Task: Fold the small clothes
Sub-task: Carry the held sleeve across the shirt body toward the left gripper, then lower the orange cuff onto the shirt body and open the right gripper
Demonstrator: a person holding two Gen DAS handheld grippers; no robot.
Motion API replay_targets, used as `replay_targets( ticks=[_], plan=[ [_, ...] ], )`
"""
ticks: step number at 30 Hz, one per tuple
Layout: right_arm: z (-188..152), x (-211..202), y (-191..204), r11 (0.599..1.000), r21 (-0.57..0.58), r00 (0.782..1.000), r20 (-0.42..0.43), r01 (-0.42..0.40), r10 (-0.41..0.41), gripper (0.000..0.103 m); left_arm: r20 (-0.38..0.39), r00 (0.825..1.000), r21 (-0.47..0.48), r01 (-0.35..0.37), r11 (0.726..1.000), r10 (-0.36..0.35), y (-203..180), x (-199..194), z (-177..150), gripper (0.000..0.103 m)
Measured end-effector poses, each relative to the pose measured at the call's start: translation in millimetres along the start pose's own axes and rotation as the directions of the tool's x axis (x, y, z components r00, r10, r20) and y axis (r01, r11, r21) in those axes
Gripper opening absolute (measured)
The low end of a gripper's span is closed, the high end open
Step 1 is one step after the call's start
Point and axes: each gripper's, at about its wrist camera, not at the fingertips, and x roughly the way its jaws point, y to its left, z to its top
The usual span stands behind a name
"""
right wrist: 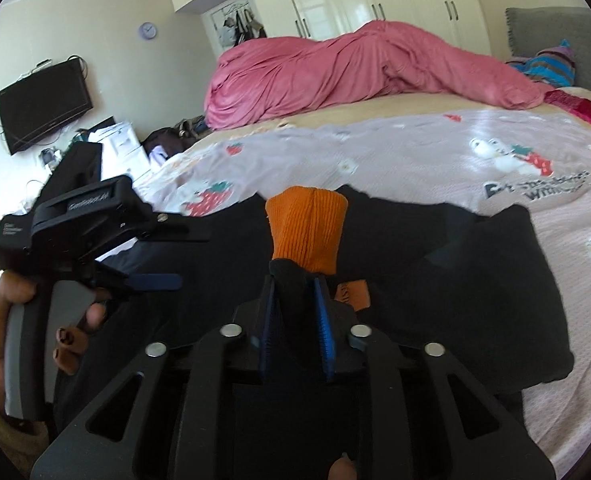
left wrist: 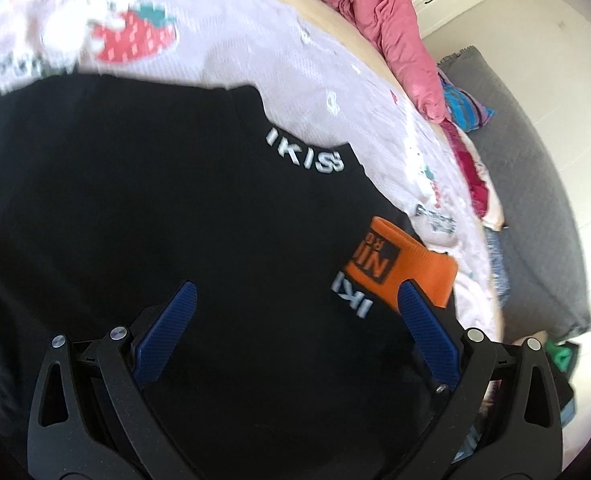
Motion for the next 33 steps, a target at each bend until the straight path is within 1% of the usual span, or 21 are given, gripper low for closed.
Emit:
replay_targets(
  ticks=[1, 3, 4, 5, 8, 11, 12, 13, 14, 15, 16, 18, 20, 21, 22, 24, 25, 27, 29, 31, 33],
  plan=[
    [0, 0, -1, 1.000, 0.011, 1.000, -0.006, -0.019, 0.019, 0.026, -0.014, 1.000, -0.012, 0.017, 1.000, -0.017, 2, 4, -1, 0.095],
    [-3, -1, -3, 0.997, 0.047, 0.998, -0.020, -0.057, 0.058, 0.035, -0.032, 0.999, -0.017, 0.023, 1.000, -0.024, 3, 9, -4, 0.095],
    [-5, -3, -4, 0.996, 0.059, 0.997, -0.027, -0.073, 0.074, 0.044, -0.040, 0.999, -0.019, 0.031, 0.999, -0.032, 3, 12, -5, 0.095],
    [-8, -5, -4, 0.995, 0.066, 0.996, -0.033, -0.078, 0.081, 0.046, -0.050, 0.998, -0.020, 0.044, 0.999, -0.045, 3, 14, -6, 0.095],
    [-13, -14, -10, 0.995, 0.086, 0.998, -0.039, -0.054, 0.058, 0.046, -0.083, 0.994, -0.027, 0.074, 0.997, -0.076, 2, 20, -11, 0.094],
    [-10, -23, -25, 0.991, 0.129, 0.999, -0.020, -0.022, 0.025, 0.046, -0.092, 0.994, 0.000, 0.054, 0.999, -0.054, -1, 24, -16, 0.090],
    [-9, -28, -32, 0.989, 0.150, 1.000, -0.005, -0.010, 0.011, 0.046, -0.092, 0.995, 0.010, 0.049, 0.999, -0.047, -3, 24, -18, 0.085],
    [-8, -33, -38, 0.985, 0.170, 1.000, 0.008, 0.000, -0.001, 0.048, -0.093, 0.995, 0.017, 0.047, 0.999, -0.046, -4, 25, -20, 0.076],
    [-7, -35, -44, 0.983, 0.183, 1.000, 0.016, 0.007, -0.010, 0.048, -0.098, 0.994, 0.016, 0.051, 0.999, -0.049, -5, 27, -21, 0.069],
    [-6, -39, -50, 0.979, 0.202, 0.999, 0.026, 0.014, -0.020, 0.048, -0.099, 0.994, 0.011, 0.056, 0.998, -0.054, -5, 28, -22, 0.056],
    [-6, -43, -56, 0.975, 0.221, 0.999, 0.037, 0.018, -0.027, 0.048, -0.101, 0.993, 0.004, 0.054, 0.999, -0.053, -5, 32, -23, 0.053],
    [-5, -48, -64, 0.969, 0.247, 0.998, 0.050, 0.027, -0.041, 0.049, -0.105, 0.994, 0.016, 0.038, 0.999, -0.037, -7, 39, -25, 0.052],
    [-5, -53, -72, 0.963, 0.269, 0.997, 0.062, 0.031, -0.049, 0.049, -0.094, 0.996, 0.042, 0.011, 0.999, -0.007, -12, 42, -26, 0.050],
    [-5, -55, -74, 0.960, 0.278, 0.996, 0.066, 0.034, -0.054, 0.049, -0.086, 0.996, 0.061, -0.002, 0.998, 0.007, -16, 42, -27, 0.044],
    [-5, -56, -77, 0.958, 0.283, 0.996, 0.069, 0.034, -0.056, 0.049, -0.081, 0.997, 0.076, -0.008, 0.997, 0.014, -19, 42, -27, 0.027],
    [-5, -58, -81, 0.955, 0.294, 0.995, 0.074, 0.042, -0.066, 0.049, -0.087, 0.996, 0.085, 0.002, 0.996, 0.005, -21, 45, -27, 0.009],
    [-6, -59, -83, 0.953, 0.300, 0.995, 0.075, 0.044, -0.069, 0.049, -0.100, 0.995, 0.082, 0.019, 0.996, -0.010, -21, 48, -27, 0.005],
    [-5, -58, -86, 0.948, 0.314, 0.995, 0.076, 0.043, -0.070, 0.049, -0.102, 0.995, 0.086, 0.023, 0.996, -0.015, -21, 48, -26, 0.003],
    [-5, -60, -88, 0.946, 0.321, 0.994, 0.079, 0.046, -0.075, 0.049, -0.093, 0.995, 0.087, 0.043, 0.995, -0.035, -21, 43, -23, 0.002],
    [-5, -60, -90, 0.944, 0.327, 0.993, 0.085, 0.047, -0.078, 0.049, -0.057, 0.997, 0.101, 0.066, 0.993, -0.060, -26, 32, -18, 0.002],
    [-5, -62, -92, 0.942, 0.334, 0.993, 0.090, 0.039, -0.073, 0.049, -0.001, 0.998, 0.142, 0.063, 0.988, -0.063, -35, 16, -14, 0.001]
  ],
)
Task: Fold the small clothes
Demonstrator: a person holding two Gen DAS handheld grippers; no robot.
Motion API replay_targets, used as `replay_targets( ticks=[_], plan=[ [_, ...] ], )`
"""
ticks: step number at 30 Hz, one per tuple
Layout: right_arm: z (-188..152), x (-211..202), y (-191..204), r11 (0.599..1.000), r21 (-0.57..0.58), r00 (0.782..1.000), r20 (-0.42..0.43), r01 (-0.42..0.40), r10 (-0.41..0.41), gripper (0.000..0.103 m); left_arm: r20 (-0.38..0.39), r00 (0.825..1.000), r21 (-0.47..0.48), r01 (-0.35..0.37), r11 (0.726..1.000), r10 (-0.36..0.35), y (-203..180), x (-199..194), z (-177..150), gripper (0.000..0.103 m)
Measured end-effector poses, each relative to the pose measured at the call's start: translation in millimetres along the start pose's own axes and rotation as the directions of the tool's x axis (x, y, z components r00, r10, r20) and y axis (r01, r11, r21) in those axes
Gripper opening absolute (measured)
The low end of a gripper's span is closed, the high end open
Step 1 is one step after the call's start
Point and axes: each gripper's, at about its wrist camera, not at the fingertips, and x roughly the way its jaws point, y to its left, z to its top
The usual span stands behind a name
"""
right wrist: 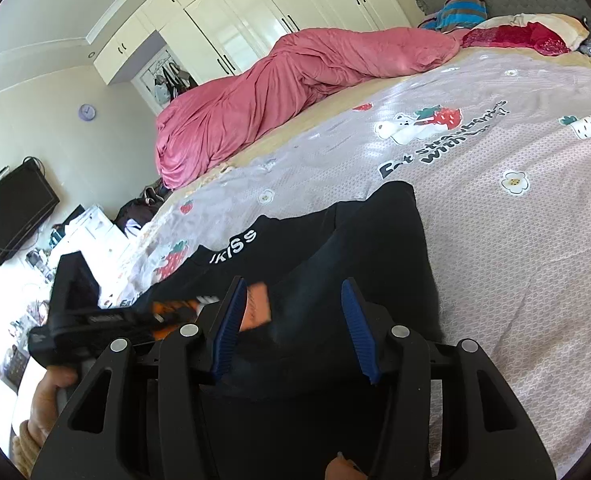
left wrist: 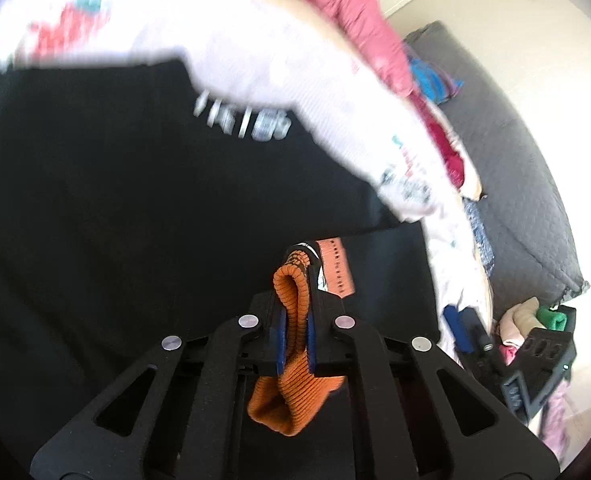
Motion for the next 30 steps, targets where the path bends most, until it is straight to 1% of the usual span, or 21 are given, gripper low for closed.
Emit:
replay_targets(
  ticks=[1, 4, 7, 10, 13, 16, 19, 24, 30],
  plan=[
    [0, -1, -1, 1.000, 0.003, 1.000, 0.003, -0.001, 0.001, 0.049, 0.042, 0.999, 0.029, -0.009, 1.000, 0.008, -7, -12, 4, 0.001],
    [0, -3, -2, 1.000, 0.010, 1.000, 0.007, -0.002, 0.002, 0.049, 0.132, 0.991, 0.063, -0.008, 0.998, -0.001, -16, -42, 12, 0.001],
    [0, -3, -2, 1.000, 0.011, 1.000, 0.005, -0.005, 0.005, 0.049, 0.202, 0.979, 0.061, 0.000, 0.998, -0.013, -16, -68, 18, 0.001],
    [-1, -2, 1, 1.000, 0.003, 1.000, -0.002, 0.000, 0.000, 0.049, 0.240, 0.971, 0.042, 0.014, 0.999, -0.024, -10, -88, 21, 0.001],
    [-3, 2, 4, 1.000, -0.011, 1.000, -0.009, 0.021, -0.021, 0.049, 0.263, 0.965, 0.020, 0.006, 1.000, -0.011, 2, -101, 22, 0.001],
    [-5, 4, 6, 1.000, -0.015, 1.000, -0.015, 0.026, -0.026, 0.049, 0.263, 0.965, -0.004, 0.002, 1.000, -0.001, 13, -107, 22, 0.001],
    [-6, 6, 8, 0.999, -0.023, 0.999, -0.018, 0.034, -0.034, 0.049, 0.244, 0.970, -0.020, -0.012, 1.000, 0.017, 21, -103, 22, 0.001],
    [-7, 9, 9, 0.997, -0.048, 0.998, -0.017, 0.060, -0.061, 0.049, 0.212, 0.977, -0.042, -0.019, 0.999, 0.027, 33, -98, 18, 0.001],
    [-8, 13, 14, 0.994, -0.072, 0.996, -0.027, 0.080, -0.082, 0.049, 0.204, 0.977, -0.058, -0.046, 0.997, 0.057, 44, -100, 16, 0.001]
  ],
)
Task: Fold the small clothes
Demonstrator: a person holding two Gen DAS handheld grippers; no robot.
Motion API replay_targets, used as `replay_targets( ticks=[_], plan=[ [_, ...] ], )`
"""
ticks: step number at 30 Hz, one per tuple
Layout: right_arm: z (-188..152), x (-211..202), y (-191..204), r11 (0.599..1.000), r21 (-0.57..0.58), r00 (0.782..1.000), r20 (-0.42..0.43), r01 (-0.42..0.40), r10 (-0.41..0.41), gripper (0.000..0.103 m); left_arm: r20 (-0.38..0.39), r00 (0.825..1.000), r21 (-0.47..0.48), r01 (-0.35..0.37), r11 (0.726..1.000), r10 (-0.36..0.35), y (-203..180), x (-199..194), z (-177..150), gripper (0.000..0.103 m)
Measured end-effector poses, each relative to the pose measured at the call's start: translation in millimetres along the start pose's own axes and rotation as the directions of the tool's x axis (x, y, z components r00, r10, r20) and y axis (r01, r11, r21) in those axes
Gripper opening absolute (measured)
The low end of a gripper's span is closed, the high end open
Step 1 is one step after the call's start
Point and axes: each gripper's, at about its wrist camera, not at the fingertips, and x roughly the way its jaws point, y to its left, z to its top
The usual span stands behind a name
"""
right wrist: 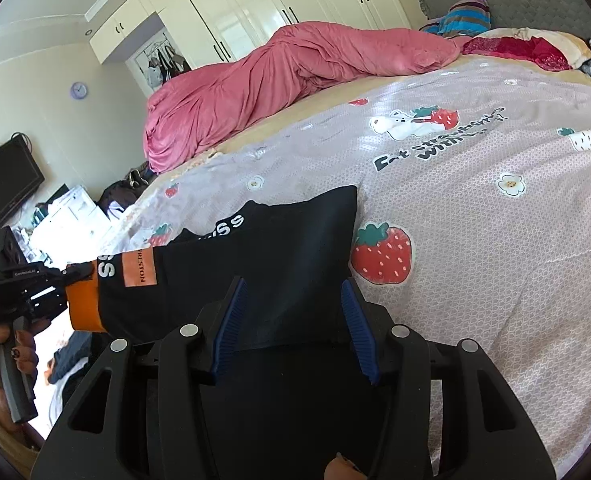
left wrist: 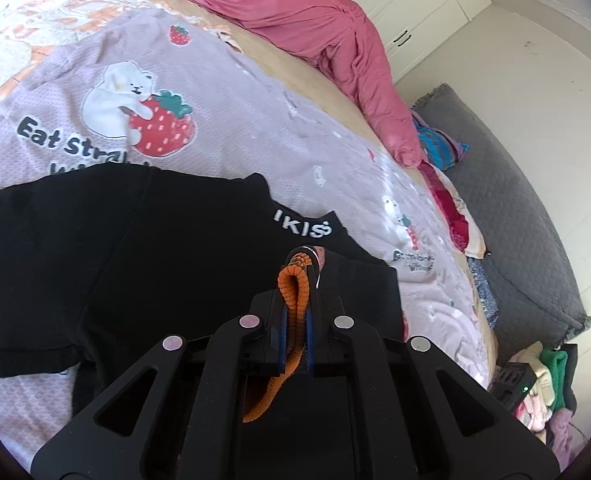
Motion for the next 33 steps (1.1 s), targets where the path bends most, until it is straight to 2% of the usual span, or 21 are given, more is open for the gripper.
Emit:
replay_targets(
  ticks=[5, 17, 24, 29, 33],
  plan=[
    [-1, 2, 1, 1.000, -0.006, 1.000, -0.001, 0.003, -0.003, 0.049, 0.002, 1.000, 0.026, -0.019, 0.999, 0.019, 0, -4, -1, 0.001],
    [-2, 5, 4, 1.000, -0.027, 1.000, -0.005, 0.009, -0.009, 0.049, 0.068, 0.993, 0.077, -0.102, 0.992, 0.097, -6, -17, 1, 0.002],
    [-2, 5, 5, 1.000, -0.030, 1.000, -0.006, 0.006, -0.007, 0.049, 0.098, 0.989, 0.096, -0.116, 0.989, 0.106, -12, -23, 3, 0.002],
    [0, 5, 6, 1.000, -0.024, 1.000, -0.009, -0.021, 0.020, 0.049, 0.076, 0.990, 0.123, -0.127, 0.984, 0.118, -15, -16, 0, 0.002],
    [2, 5, 11, 0.999, -0.041, 1.000, -0.012, -0.028, 0.028, 0.049, 0.016, 0.988, 0.142, -0.155, 0.978, 0.154, -12, 7, -7, 0.002]
  ],
)
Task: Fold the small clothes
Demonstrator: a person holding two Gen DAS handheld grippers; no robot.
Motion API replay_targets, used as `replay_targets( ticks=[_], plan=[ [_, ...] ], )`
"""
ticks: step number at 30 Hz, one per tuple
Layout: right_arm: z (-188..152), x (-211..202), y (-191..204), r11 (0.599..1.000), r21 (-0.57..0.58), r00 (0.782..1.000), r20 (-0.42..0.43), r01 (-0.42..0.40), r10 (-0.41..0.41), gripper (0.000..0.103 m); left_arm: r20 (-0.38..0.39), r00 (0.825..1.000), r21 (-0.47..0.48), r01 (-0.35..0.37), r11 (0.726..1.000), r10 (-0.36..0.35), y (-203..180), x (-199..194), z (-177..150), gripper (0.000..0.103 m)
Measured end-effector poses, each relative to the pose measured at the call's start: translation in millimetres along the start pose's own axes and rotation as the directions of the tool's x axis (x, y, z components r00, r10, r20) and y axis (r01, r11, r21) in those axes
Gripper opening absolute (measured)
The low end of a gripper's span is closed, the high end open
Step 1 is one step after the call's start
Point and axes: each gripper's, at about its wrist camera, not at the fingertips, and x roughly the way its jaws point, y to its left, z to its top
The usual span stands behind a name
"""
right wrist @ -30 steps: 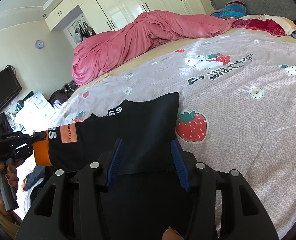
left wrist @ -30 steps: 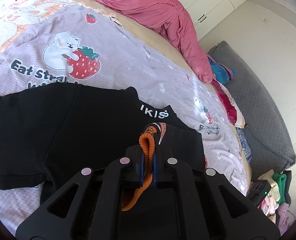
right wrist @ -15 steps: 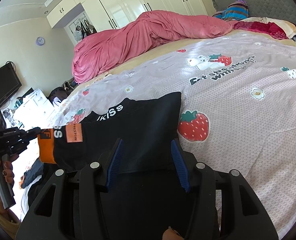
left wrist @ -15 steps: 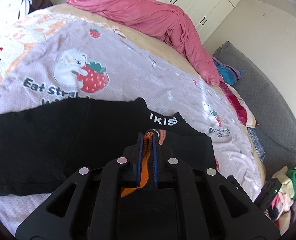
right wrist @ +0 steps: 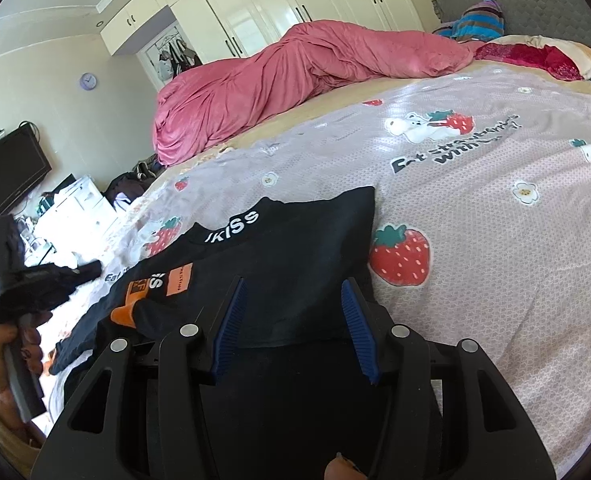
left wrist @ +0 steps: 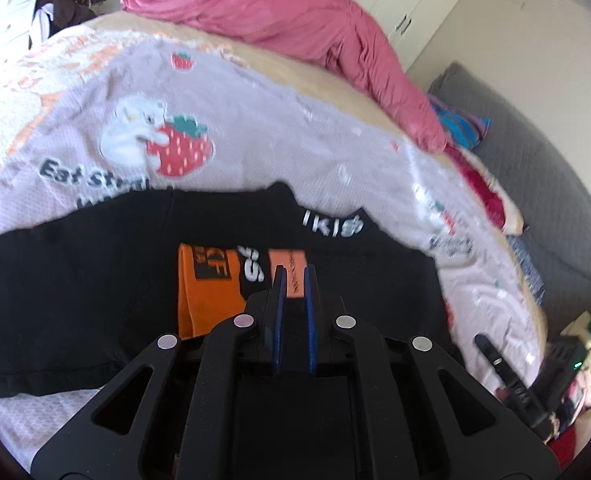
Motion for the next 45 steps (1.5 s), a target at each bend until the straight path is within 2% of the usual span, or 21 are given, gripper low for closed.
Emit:
replay_targets(
  ticks=[3, 9, 14, 17, 20, 22, 24, 26, 29, 31, 36, 39, 41, 42, 43, 45],
  plan=[
    [1, 2, 8, 1.000, -0.031, 1.000, -0.004, 0.001, -0.001, 0.049, -0.058, 0.998, 0.043, -0.023, 0.999, 0.026, -5, 20, -9, 0.002],
    [6, 6, 27, 0.992, -0.124, 1.000, -0.005, 0.009, -0.010, 0.049, -0.110, 0.991, 0.152, -0.060, 0.987, 0.078, -19, 43, -22, 0.002],
    [8, 16, 39, 0.981, -0.192, 0.999, -0.018, 0.034, -0.038, 0.049, -0.215, 0.968, 0.151, -0.099, 0.983, 0.131, -6, 67, -39, 0.002],
    [10, 26, 45, 0.973, -0.227, 0.997, -0.050, 0.047, -0.060, 0.054, -0.228, 0.968, 0.118, -0.082, 0.990, 0.107, 2, 67, -43, 0.002],
    [11, 43, 49, 0.965, -0.253, 0.990, -0.100, 0.074, -0.102, 0.055, -0.232, 0.969, 0.102, -0.061, 0.993, 0.084, 7, 64, -45, 0.002],
    [7, 55, 47, 0.960, -0.260, 0.980, -0.138, 0.106, -0.145, 0.056, -0.233, 0.970, 0.080, -0.045, 0.996, 0.062, 10, 62, -46, 0.002],
    [0, 71, 33, 0.962, -0.231, 0.956, -0.217, 0.147, -0.198, 0.058, -0.238, 0.971, 0.044, -0.021, 0.999, 0.031, 15, 61, -45, 0.002],
    [-7, 83, 18, 0.971, -0.184, 0.941, -0.273, 0.154, -0.201, 0.058, -0.244, 0.970, 0.004, 0.005, 1.000, -0.004, 22, 60, -43, 0.002],
    [-7, 78, 21, 0.969, -0.190, 0.943, -0.261, 0.159, -0.206, 0.059, -0.245, 0.969, -0.040, 0.029, 0.999, -0.038, 26, 56, -43, 0.002],
    [-7, 68, 25, 0.977, -0.172, 0.959, -0.232, 0.125, -0.164, 0.069, -0.238, 0.970, -0.041, 0.029, 0.999, -0.038, 26, 51, -44, 0.003],
    [-13, 48, 32, 0.975, -0.194, 0.971, -0.190, 0.106, -0.143, 0.073, -0.208, 0.977, -0.038, 0.047, 0.998, -0.054, 18, 35, -45, 0.021],
    [-14, 40, 36, 0.977, -0.194, 0.976, -0.174, 0.093, -0.127, 0.078, -0.175, 0.984, -0.001, 0.017, 1.000, -0.017, 11, 21, -47, 0.037],
    [-15, 35, 40, 0.976, -0.199, 0.980, -0.159, 0.086, -0.118, 0.081, -0.157, 0.988, 0.009, 0.009, 1.000, -0.008, 8, 15, -47, 0.039],
    [-15, 32, 41, 0.975, -0.202, 0.982, -0.150, 0.087, -0.119, 0.086, -0.149, 0.989, 0.006, 0.010, 1.000, -0.009, 9, 11, -47, 0.045],
    [-15, 30, 43, 0.975, -0.205, 0.982, -0.142, 0.091, -0.122, 0.094, -0.133, 0.991, -0.002, 0.009, 1.000, -0.009, 10, 6, -46, 0.056],
    [-16, 27, 45, 0.975, -0.206, 0.985, -0.129, 0.083, -0.111, 0.094, -0.106, 0.994, -0.002, -0.005, 1.000, 0.004, 10, -1, -46, 0.071]
  ],
)
